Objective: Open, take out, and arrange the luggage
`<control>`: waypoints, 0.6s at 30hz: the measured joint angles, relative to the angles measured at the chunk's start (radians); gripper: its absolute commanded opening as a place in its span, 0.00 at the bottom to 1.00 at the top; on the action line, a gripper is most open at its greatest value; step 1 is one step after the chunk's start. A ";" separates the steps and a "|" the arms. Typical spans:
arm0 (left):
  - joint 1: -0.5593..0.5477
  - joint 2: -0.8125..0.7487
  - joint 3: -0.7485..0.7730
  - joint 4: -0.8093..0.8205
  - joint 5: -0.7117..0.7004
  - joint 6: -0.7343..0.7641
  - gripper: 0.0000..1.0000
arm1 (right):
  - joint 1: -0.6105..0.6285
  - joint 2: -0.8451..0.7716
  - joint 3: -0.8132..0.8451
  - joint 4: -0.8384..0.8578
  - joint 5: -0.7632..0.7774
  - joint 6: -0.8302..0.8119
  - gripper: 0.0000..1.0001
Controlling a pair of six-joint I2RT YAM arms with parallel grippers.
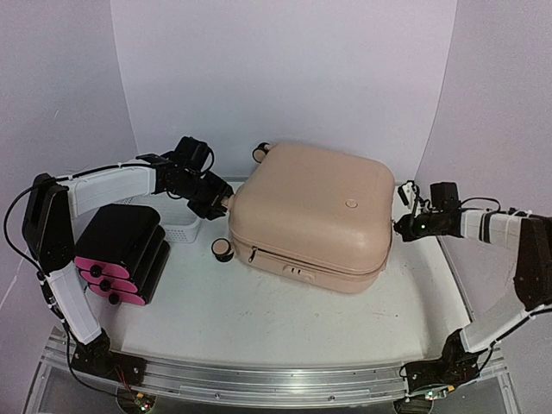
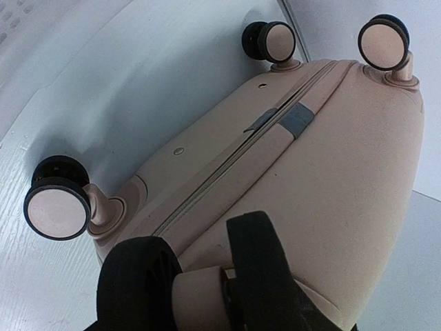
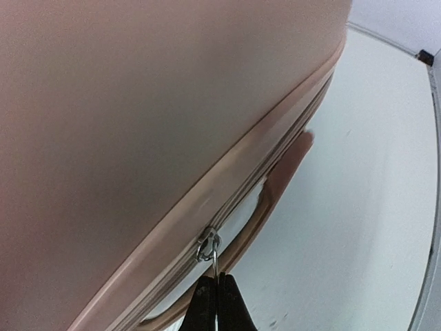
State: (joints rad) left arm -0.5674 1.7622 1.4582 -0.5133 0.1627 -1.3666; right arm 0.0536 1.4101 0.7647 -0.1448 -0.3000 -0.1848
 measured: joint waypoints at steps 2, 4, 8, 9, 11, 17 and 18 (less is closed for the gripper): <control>0.001 0.000 0.000 0.000 0.001 0.013 0.11 | -0.027 0.077 0.064 0.025 -0.006 -0.006 0.00; 0.002 0.000 0.000 0.000 0.001 0.030 0.12 | -0.045 0.137 0.114 0.046 -0.013 -0.011 0.00; 0.004 -0.001 0.000 0.005 0.005 0.081 0.16 | -0.059 0.162 0.140 0.055 -0.045 -0.013 0.00; 0.007 -0.002 0.000 0.008 0.008 0.097 0.17 | -0.059 0.158 0.138 0.058 -0.060 -0.013 0.00; 0.013 -0.002 0.000 0.009 0.014 0.124 0.20 | -0.061 0.128 0.096 0.079 -0.081 -0.011 0.00; 0.034 -0.009 0.000 0.005 0.056 0.246 0.22 | -0.053 -0.132 -0.146 0.092 -0.111 -0.001 0.00; 0.036 -0.010 0.002 -0.004 0.069 0.269 0.23 | -0.048 -0.186 -0.185 0.079 -0.106 0.003 0.00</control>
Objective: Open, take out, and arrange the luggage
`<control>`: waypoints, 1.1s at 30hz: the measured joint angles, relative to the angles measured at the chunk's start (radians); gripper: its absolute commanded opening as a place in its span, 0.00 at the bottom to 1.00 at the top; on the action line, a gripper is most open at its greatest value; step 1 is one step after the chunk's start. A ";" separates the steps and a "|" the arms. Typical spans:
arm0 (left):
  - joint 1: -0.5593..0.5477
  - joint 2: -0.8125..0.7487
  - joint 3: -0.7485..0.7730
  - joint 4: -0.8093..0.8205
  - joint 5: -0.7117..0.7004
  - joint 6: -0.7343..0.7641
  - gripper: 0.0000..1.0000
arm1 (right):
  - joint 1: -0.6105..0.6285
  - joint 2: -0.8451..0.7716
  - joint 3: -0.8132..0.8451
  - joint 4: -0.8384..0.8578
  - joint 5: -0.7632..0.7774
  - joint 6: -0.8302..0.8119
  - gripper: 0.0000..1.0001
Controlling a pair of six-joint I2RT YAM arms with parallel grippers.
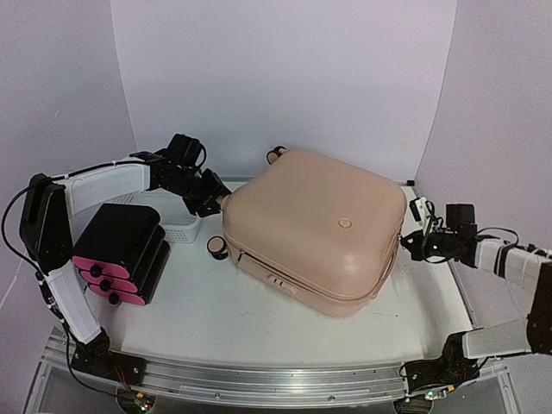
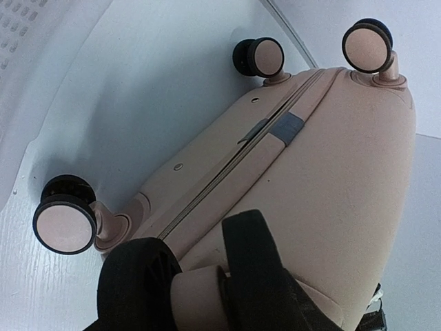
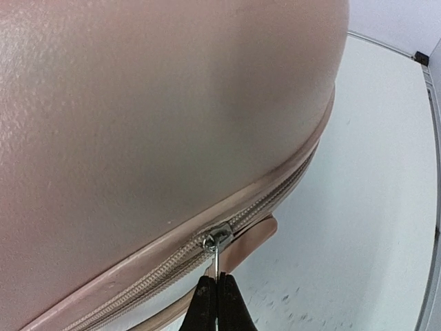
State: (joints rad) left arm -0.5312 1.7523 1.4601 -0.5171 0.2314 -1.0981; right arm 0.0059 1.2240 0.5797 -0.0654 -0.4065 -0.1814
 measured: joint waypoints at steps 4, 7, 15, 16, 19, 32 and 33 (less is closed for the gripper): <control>0.002 -0.002 0.007 -0.028 0.040 0.068 0.22 | 0.014 -0.187 -0.111 -0.068 0.013 0.025 0.00; 0.002 -0.002 0.010 -0.041 0.059 0.095 0.21 | 0.020 -0.265 -0.134 -0.132 0.051 0.038 0.00; 0.004 -0.002 0.010 -0.045 0.066 0.107 0.18 | -0.039 -0.174 -0.051 -0.200 0.119 0.109 0.00; 0.005 -0.002 0.010 -0.045 0.067 0.110 0.17 | -0.052 -0.150 -0.036 -0.200 0.107 0.111 0.00; 0.007 -0.002 0.010 -0.044 0.072 0.122 0.16 | -0.115 -0.068 0.013 -0.192 0.034 0.111 0.00; 0.018 0.007 0.015 -0.041 0.109 0.193 0.16 | -0.256 0.406 0.336 -0.134 -0.341 -0.135 0.00; 0.018 0.009 0.018 -0.043 0.110 0.197 0.16 | -0.257 0.433 0.357 -0.132 -0.364 -0.158 0.00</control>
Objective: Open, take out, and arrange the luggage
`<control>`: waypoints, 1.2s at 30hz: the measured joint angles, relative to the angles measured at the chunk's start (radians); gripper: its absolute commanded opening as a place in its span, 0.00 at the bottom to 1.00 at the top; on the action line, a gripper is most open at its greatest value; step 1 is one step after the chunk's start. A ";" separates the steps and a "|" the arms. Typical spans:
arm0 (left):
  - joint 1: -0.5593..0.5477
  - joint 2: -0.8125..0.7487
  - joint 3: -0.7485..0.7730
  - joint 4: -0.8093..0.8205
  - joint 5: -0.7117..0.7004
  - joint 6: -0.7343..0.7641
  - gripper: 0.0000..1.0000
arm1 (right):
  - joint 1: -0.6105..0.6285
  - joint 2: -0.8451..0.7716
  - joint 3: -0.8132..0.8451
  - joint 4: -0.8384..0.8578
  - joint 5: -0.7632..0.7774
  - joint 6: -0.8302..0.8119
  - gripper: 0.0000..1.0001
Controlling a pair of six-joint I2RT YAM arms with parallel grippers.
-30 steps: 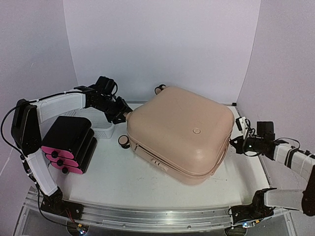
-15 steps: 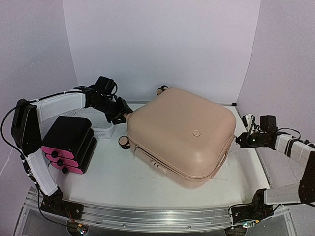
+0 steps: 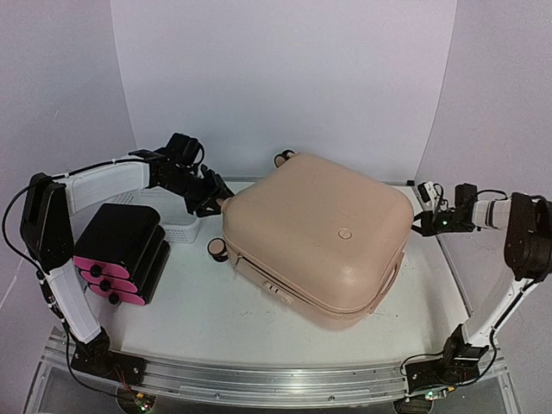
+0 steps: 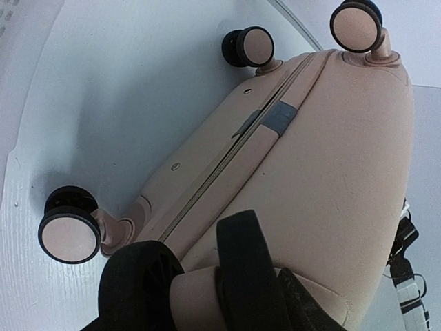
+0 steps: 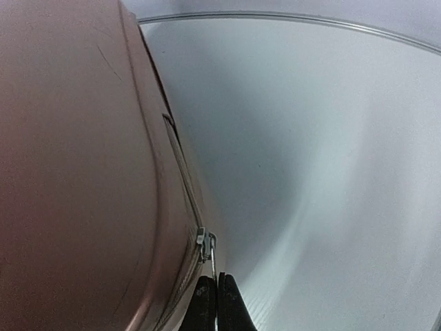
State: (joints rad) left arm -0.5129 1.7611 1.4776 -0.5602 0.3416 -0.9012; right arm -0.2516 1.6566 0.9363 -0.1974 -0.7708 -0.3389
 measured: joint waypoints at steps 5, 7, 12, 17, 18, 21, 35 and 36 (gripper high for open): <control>0.004 0.010 0.015 -0.012 0.009 0.022 0.16 | -0.006 0.169 0.142 0.007 -0.159 -0.148 0.00; 0.006 0.014 0.024 -0.016 0.009 0.032 0.17 | -0.008 0.239 0.204 0.014 -0.222 -0.209 0.00; 0.009 0.051 0.068 -0.019 0.000 0.033 0.17 | -0.003 0.387 0.351 0.045 -0.334 -0.316 0.00; 0.010 0.087 0.111 -0.015 -0.010 0.033 0.17 | 0.027 0.455 0.440 0.117 -0.284 -0.288 0.74; 0.010 0.089 0.113 -0.010 -0.010 0.034 0.17 | 0.031 0.455 0.449 0.151 -0.225 -0.260 0.89; 0.009 0.091 0.113 -0.001 -0.013 0.034 0.17 | 0.030 0.418 0.460 0.196 -0.009 -0.170 0.98; 0.009 0.076 0.077 0.036 -0.011 0.015 0.29 | 0.212 -0.080 0.691 -0.682 0.826 0.391 0.98; 0.009 0.069 0.064 0.045 -0.011 0.011 0.30 | 0.265 -0.111 0.686 -0.717 0.814 0.437 0.98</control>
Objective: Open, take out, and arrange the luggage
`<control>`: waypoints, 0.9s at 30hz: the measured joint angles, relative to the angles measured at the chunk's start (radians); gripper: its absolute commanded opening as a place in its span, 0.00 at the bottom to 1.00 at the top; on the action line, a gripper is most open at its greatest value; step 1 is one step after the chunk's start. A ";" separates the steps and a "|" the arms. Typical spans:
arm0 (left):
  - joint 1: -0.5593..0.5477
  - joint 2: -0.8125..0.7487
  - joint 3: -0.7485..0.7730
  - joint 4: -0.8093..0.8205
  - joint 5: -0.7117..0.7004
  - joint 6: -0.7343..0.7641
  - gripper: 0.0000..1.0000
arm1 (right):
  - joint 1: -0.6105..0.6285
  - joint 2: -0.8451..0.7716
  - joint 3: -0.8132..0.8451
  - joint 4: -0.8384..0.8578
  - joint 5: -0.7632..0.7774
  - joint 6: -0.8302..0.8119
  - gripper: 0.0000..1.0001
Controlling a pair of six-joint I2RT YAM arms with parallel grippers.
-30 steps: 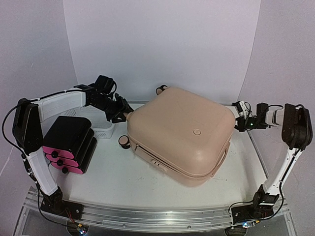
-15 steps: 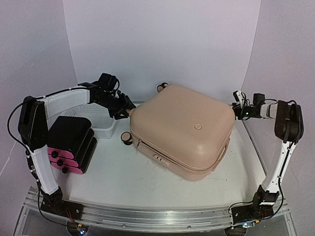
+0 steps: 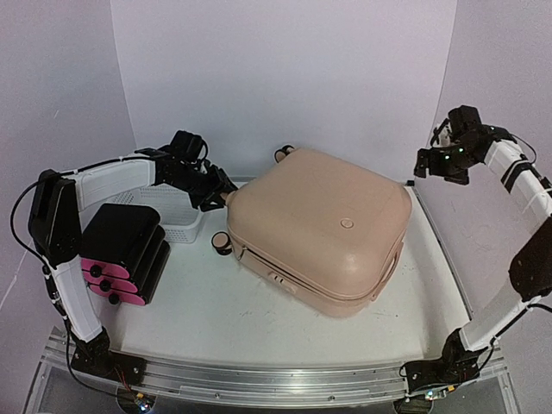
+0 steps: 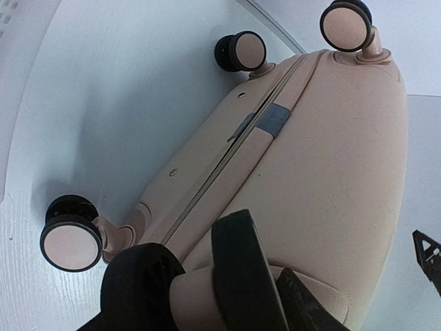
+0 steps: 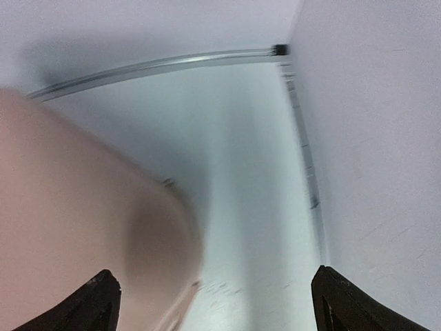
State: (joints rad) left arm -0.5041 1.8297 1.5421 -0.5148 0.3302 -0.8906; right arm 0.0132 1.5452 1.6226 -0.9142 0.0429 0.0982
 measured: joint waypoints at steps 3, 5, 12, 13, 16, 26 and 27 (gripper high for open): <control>-0.001 -0.031 -0.042 0.015 0.008 -0.002 0.33 | 0.175 -0.108 -0.053 -0.095 -0.086 0.153 0.98; -0.003 -0.045 -0.061 0.023 0.016 -0.002 0.34 | 0.275 -0.151 -0.076 -0.146 -0.135 0.226 0.98; -0.029 -0.062 -0.080 0.026 0.037 0.000 0.37 | 0.627 -0.061 0.002 -0.271 -0.081 0.291 0.98; -0.039 -0.061 -0.076 0.023 0.038 0.000 0.37 | 0.667 -0.031 0.029 -0.286 -0.062 0.288 0.98; -0.072 -0.040 -0.045 0.012 0.043 0.003 0.41 | 0.740 0.052 0.100 -0.316 -0.016 0.270 0.98; -0.183 -0.100 -0.107 0.017 0.027 0.298 0.95 | 0.755 0.108 0.138 -0.355 0.108 0.192 0.98; -0.185 -0.142 -0.136 0.008 0.021 0.347 0.98 | 0.755 0.108 0.131 -0.356 0.127 0.181 0.98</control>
State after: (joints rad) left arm -0.6888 1.6882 1.4063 -0.5064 0.3511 -0.5438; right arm 0.7685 1.6531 1.7538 -1.2705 0.1699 0.2794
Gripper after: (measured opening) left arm 0.897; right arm 0.983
